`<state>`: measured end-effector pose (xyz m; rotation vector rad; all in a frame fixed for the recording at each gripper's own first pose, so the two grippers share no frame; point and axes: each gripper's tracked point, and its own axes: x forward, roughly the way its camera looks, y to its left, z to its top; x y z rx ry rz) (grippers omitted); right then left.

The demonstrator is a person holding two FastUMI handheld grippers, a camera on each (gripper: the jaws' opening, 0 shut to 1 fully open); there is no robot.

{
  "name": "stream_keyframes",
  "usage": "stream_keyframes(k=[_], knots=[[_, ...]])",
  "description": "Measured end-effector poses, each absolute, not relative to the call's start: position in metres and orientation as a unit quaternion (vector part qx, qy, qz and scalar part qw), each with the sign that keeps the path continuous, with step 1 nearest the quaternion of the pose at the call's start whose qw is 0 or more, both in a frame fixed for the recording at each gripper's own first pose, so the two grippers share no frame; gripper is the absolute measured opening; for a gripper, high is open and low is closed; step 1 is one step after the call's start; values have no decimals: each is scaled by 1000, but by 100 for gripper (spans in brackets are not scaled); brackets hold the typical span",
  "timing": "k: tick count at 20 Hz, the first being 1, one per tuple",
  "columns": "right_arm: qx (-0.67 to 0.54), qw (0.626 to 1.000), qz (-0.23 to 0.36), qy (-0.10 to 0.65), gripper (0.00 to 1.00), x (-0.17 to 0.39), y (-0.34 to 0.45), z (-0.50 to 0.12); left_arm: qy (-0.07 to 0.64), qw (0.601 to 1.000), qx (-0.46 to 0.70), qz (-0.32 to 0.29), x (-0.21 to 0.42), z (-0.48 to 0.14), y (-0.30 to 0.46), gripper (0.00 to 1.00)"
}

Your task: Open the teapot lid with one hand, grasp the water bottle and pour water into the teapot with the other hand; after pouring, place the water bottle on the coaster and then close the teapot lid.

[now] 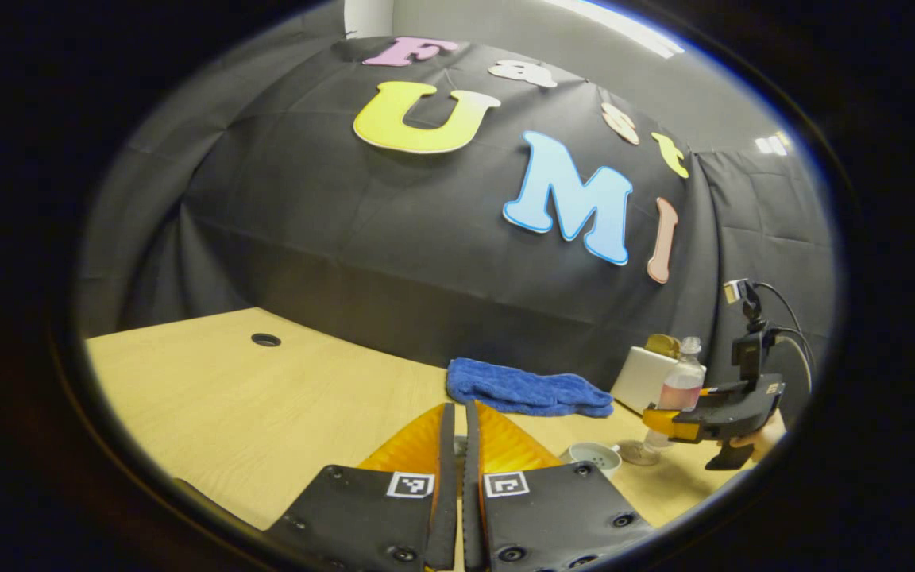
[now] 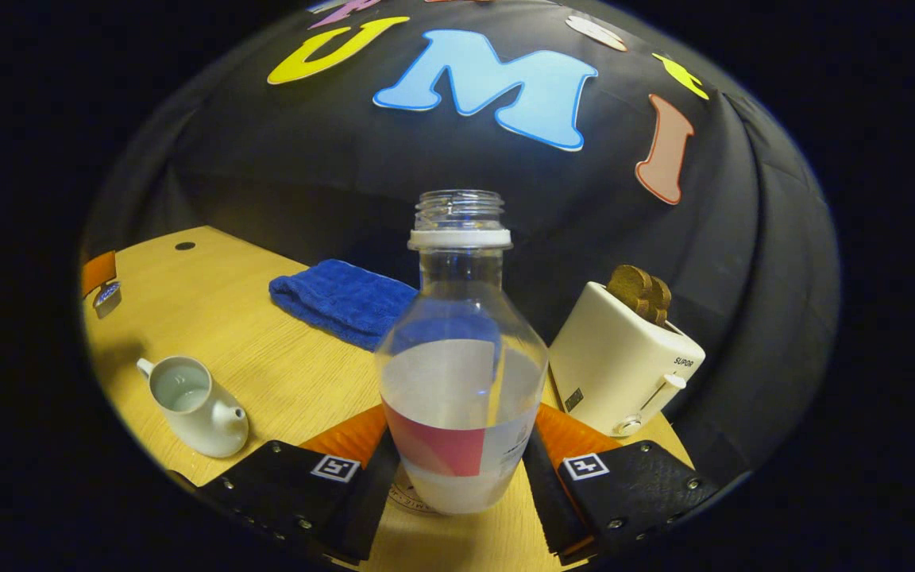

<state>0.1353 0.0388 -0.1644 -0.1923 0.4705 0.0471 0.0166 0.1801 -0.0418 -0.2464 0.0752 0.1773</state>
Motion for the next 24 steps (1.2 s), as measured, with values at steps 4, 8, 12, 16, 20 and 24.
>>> stream_keyframes(k=[4, 8, 12, 16, 20, 24], knots=[[-43, 975, 18, 216, 78, 139, 43, -161, 34, 988, -124, 86, 15, -39, 179, 10], [5, 972, 16, 233, 78, 141, 44, -171, 32, 988, -126, 85, 15, -37, 179, 10], [49, 970, 14, 236, 78, 143, 44, -179, 32, 988, -126, 83, 14, -36, 178, 10], [51, 969, 6, 242, 78, 144, 39, -184, 34, 988, -125, 83, 15, -38, 178, 9], [52, 969, 8, 241, 78, 144, 39, -186, 34, 988, -125, 83, 15, -38, 177, 10], [45, 969, 8, 241, 84, 143, 39, -185, 34, 988, -125, 83, 16, -37, 178, 9]])
